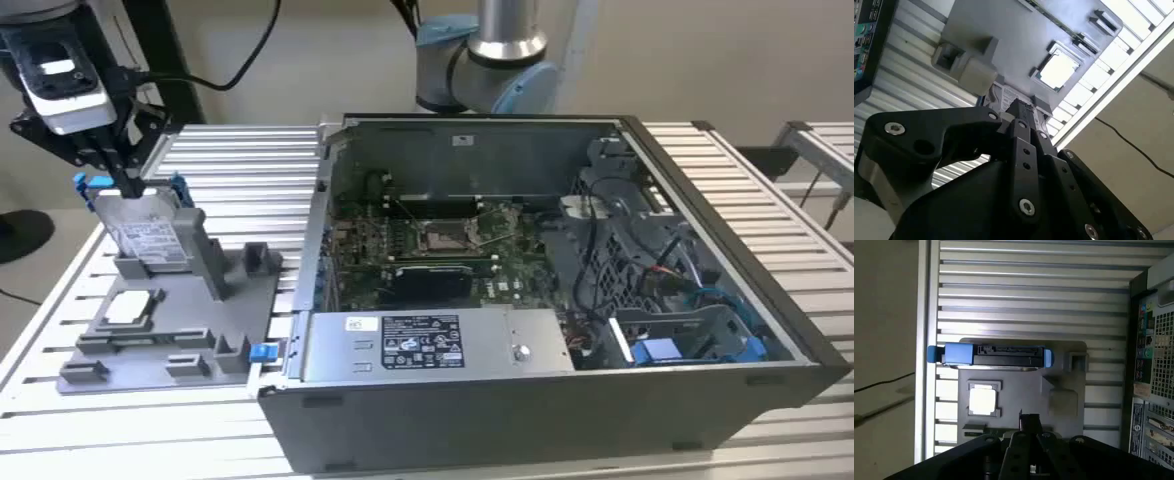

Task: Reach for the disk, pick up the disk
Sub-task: 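Reach for the disk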

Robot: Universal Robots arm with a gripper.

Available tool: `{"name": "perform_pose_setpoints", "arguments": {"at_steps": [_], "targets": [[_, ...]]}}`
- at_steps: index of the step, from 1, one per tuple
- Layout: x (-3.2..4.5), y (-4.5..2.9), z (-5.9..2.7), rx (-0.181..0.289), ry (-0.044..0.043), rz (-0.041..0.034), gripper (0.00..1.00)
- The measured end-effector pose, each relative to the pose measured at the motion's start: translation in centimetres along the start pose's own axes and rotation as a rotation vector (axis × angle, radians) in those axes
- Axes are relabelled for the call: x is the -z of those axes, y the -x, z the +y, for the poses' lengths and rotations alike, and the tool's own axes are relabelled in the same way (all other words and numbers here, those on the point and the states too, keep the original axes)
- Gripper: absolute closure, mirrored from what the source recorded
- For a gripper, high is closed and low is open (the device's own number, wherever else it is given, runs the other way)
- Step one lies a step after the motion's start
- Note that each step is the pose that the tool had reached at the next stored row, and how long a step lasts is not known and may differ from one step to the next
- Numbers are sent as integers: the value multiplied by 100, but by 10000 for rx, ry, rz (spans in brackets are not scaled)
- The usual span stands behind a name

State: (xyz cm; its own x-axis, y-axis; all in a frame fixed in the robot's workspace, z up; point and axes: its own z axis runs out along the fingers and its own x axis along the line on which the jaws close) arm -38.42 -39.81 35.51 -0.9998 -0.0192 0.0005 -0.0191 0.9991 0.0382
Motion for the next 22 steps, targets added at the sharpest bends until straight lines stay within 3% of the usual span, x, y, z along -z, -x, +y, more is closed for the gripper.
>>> {"name": "perform_pose_setpoints", "arguments": {"at_steps": [14,18,22], "targets": [[0,0,6,-1,-1,1,100],[-4,4,102,0,0,0,100],[-11,9,277,0,0,0,100]]}}
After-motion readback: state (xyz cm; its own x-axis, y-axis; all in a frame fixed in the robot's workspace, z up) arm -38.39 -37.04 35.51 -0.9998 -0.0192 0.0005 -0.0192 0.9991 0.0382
